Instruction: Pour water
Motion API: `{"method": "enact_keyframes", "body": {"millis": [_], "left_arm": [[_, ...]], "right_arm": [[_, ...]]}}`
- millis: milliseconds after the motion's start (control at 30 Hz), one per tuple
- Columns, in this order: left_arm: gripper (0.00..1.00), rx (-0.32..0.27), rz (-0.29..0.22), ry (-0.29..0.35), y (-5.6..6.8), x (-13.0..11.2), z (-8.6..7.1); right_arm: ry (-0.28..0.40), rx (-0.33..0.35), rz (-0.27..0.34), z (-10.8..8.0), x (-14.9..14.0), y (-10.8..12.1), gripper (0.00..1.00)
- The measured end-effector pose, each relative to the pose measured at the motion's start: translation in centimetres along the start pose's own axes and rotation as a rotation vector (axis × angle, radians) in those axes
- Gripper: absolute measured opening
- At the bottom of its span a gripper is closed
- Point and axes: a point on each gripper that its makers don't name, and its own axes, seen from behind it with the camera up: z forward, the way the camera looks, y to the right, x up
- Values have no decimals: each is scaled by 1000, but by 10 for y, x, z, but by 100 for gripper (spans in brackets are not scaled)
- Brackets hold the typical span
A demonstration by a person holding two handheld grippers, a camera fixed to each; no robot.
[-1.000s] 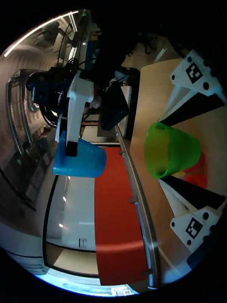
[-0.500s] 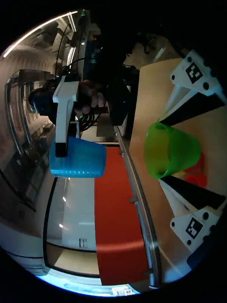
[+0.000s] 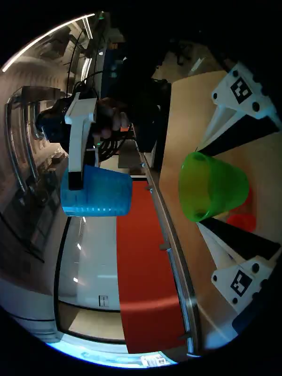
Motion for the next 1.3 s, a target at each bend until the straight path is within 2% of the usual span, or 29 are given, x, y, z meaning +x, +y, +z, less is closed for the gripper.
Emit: {"method": "enact_keyframes", "body": {"millis": [267,567,967,1300], "left_arm": [[87,8,-6,-1,-4,-1,-1],[87,17,-10,0,-8,0,-1],[87,27,-11,-9,-13,-2,-2],[87,42,-1,-58,-21,-16,-7]], "right_arm": [[8,-6,21,-5,-3,6,92],[12,-15,1,-7,-6,8,92],[15,-28,18,-14,-13,14,93],[-7,-57,28,-30,-36,26,93]]}}
